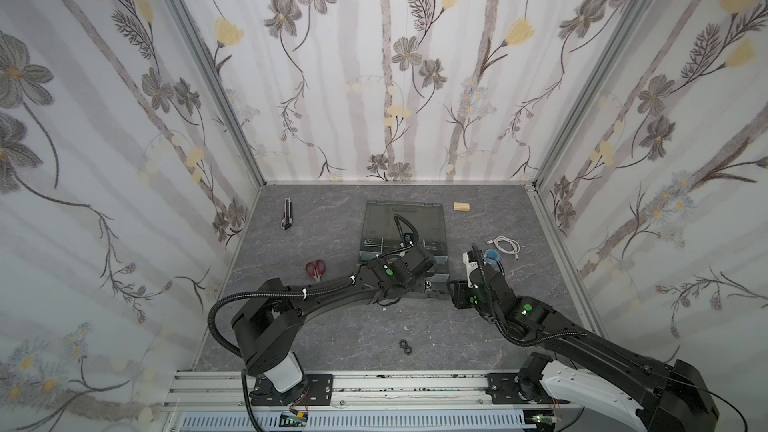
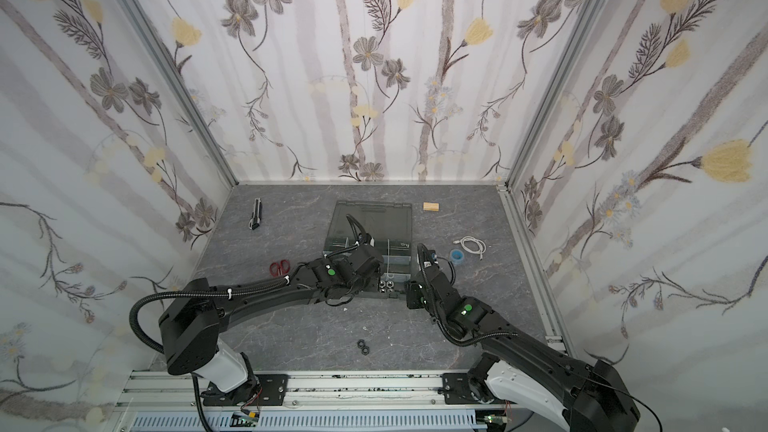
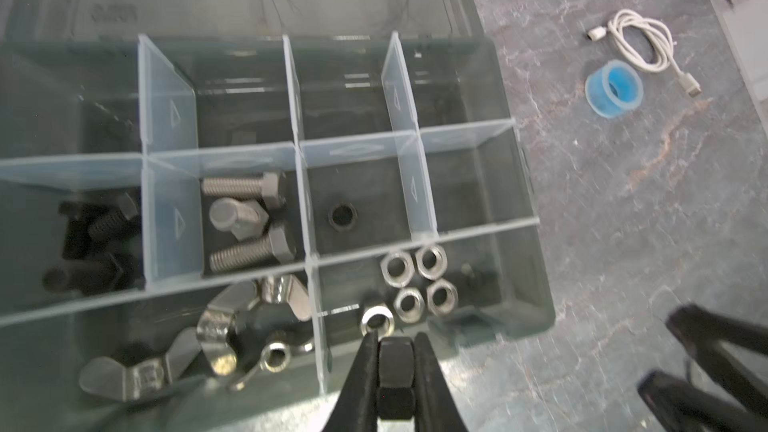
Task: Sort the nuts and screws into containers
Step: 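Close the left gripper on the black nut and lift it, then carry the black nut over the box and drop it in the nut compartment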
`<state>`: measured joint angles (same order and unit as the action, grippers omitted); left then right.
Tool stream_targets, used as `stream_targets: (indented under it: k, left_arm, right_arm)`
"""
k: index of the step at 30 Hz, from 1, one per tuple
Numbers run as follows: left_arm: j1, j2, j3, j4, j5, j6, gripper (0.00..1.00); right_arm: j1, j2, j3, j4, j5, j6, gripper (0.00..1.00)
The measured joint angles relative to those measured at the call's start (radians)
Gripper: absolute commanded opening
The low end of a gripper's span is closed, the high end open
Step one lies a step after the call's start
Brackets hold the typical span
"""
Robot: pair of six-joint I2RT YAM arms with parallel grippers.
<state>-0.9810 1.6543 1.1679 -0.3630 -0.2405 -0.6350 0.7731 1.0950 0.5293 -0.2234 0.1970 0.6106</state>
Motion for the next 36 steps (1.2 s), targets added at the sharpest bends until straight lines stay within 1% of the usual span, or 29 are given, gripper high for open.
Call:
stream_targets:
  k: [5,12,15,17,20,23,26,29,36]
  left_arm:
    - [0.071,0.087,0.049,0.039,0.009,0.053,0.16]
    - [0.100,0.146,0.080,0.075,0.038,0.082,0.18]
    - [0.107,0.153,0.083,0.086,0.049,0.086,0.26]
    - [0.111,0.153,0.083,0.090,0.054,0.086,0.37]
    - [0.111,0.153,0.083,0.098,0.060,0.086,0.47]
    - [0.112,0.153,0.080,0.103,0.061,0.086,0.53]
    - [0.113,0.149,0.075,0.105,0.061,0.085,0.57]
    - [0.113,0.135,0.073,0.105,0.061,0.085,0.59]
    - [0.112,0.083,0.053,0.120,0.058,0.085,0.60]
  right_arm:
    - [0.000,-0.025,-0.005,-0.011,0.002,0.017,0.44]
    - [0.000,-0.066,-0.016,-0.050,0.019,0.036,0.44]
    - [0.000,-0.077,-0.021,-0.052,0.022,0.041,0.44]
    - [0.000,-0.082,-0.023,-0.055,0.023,0.043,0.44]
    - [0.000,-0.089,-0.028,-0.057,0.023,0.051,0.44]
    - [0.000,-0.090,-0.032,-0.058,0.023,0.056,0.45]
    - [0.000,-0.088,-0.032,-0.058,0.023,0.062,0.45]
    - [0.000,-0.084,-0.032,-0.058,0.022,0.062,0.45]
    - [0.000,-0.068,-0.026,-0.057,0.008,0.062,0.45]
